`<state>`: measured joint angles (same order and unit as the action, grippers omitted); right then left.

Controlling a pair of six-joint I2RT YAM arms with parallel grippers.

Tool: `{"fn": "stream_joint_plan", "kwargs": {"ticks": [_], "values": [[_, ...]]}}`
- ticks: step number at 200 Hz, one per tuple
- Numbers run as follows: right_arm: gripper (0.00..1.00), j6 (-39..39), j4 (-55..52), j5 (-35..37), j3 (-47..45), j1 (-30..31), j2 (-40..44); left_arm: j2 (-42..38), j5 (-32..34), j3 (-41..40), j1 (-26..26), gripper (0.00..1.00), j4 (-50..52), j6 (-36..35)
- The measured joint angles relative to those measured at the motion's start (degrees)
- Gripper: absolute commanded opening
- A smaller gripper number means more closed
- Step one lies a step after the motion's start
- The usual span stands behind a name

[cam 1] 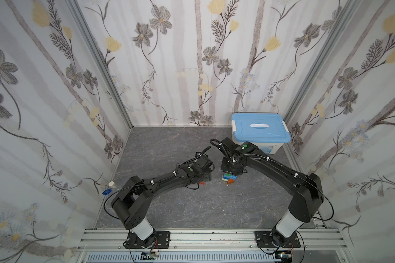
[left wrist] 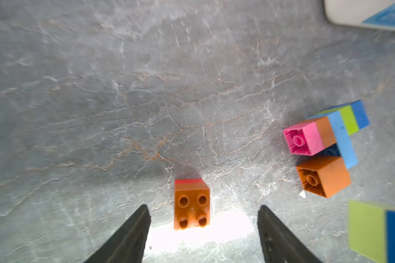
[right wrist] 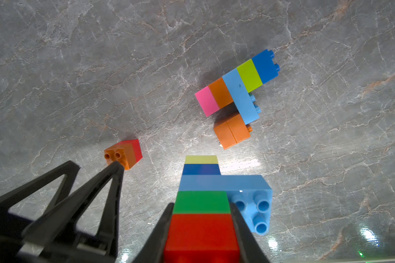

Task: Assemble the letter h with lego
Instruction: Assemble the lego brick with the lego brick.

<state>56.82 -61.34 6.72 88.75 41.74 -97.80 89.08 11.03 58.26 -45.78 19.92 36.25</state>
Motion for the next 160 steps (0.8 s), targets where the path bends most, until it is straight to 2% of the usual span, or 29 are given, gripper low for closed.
{"fn": "stream_joint_plan", "kwargs": {"ticks": [30, 45, 68, 82, 119, 160], "values": [[0.17, 2.10, -0.55, 2.08, 6.86, 4.70, -4.50, -9.99, 5.14, -7.48, 5.73, 0.95, -0.66, 0.85], [0.17, 3.04, -0.90, 3.72, 11.52, 7.78, -7.93, -14.14, 7.89, -13.77, 11.21, 0.96, -1.73, 1.79], [0.16, 4.63, -1.03, 3.93, 18.64, 11.69, -14.25, -17.22, 8.59, -21.44, 21.51, 0.96, -2.62, 3.72], [0.17, 5.25, -1.44, 4.35, 23.63, 12.74, -18.58, -19.61, 8.28, -24.13, 25.00, 0.96, -2.99, 4.31], [0.16, 7.15, -3.56, 6.38, 34.51, 15.19, -27.52, -22.69, 9.70, -28.00, 27.56, 0.96, -6.86, 4.39], [0.16, 9.29, -5.90, 8.00, 37.83, 15.41, -33.03, -24.63, 9.70, -30.40, 29.14, 0.96, -9.84, 4.24]]}}
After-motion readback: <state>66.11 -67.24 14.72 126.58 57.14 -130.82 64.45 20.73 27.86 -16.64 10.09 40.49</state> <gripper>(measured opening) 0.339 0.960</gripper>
